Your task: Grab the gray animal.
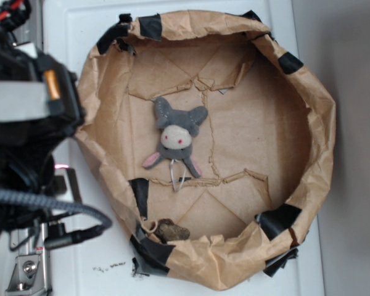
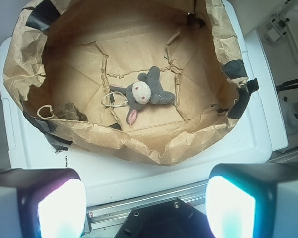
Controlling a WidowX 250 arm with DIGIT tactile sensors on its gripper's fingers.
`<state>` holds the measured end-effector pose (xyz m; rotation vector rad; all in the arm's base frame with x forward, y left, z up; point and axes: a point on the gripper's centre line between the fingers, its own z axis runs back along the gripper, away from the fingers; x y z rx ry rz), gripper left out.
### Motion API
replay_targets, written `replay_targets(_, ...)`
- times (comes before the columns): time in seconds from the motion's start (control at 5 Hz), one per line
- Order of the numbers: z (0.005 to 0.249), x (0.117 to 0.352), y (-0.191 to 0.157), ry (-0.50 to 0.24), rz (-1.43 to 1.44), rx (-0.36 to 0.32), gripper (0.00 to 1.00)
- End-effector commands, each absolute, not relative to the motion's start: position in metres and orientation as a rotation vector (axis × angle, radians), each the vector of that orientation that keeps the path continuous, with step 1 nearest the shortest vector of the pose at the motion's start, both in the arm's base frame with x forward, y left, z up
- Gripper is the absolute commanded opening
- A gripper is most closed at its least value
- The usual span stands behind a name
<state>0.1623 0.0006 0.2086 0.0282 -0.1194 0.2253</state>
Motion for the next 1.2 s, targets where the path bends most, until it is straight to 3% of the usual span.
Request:
replay_targets(0.0,0.145,0.253,0.030,-0.190,0.688,0.059,1.00)
replay_targets(0.4,0.091,0.238,0.048,-0.165,1.148,0.174,1.00)
replay_targets(1.0,0.091,0.238,0.048,-0.165,1.148,0.174,1.00)
